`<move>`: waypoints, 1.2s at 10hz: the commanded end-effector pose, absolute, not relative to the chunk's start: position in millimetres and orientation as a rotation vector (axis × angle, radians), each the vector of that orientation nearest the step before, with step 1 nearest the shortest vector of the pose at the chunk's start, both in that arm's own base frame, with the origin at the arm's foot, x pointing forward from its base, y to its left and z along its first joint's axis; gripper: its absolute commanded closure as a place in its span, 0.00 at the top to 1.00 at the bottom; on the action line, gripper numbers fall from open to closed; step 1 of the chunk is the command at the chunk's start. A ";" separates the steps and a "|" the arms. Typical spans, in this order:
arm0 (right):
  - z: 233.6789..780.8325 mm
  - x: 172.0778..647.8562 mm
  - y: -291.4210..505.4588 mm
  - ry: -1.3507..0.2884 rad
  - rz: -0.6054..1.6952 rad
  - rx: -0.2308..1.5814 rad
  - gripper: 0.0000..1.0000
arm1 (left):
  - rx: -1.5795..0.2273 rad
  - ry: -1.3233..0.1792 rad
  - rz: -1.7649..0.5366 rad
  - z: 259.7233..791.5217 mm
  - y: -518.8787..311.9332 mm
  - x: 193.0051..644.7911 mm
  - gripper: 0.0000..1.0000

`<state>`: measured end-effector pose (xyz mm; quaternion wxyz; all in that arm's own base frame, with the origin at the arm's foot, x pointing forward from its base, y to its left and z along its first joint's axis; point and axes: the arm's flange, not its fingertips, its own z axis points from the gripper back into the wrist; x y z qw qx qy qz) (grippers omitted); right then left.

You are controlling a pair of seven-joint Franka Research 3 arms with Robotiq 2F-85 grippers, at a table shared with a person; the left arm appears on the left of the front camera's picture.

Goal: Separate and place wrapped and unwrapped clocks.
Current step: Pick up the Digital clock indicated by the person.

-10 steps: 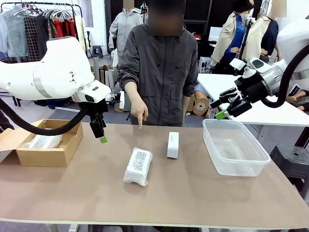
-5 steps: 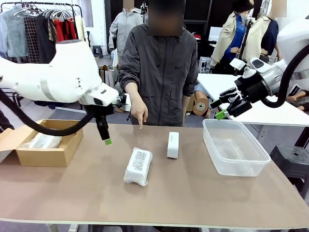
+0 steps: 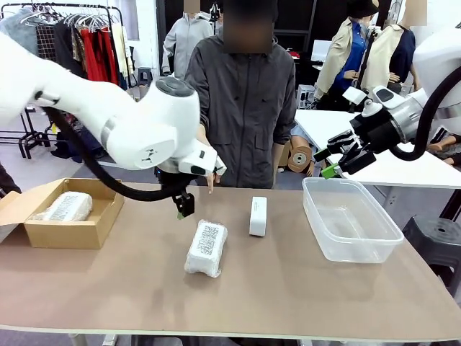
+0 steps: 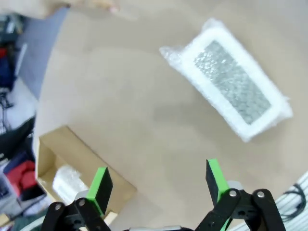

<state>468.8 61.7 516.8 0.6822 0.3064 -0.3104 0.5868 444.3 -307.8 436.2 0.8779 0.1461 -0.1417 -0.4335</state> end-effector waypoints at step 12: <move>517.1 467.5 61.8 -0.698 1.319 0.687 1.00 | 0.307 -0.346 -0.278 409.8 -368.1 447.5 1.00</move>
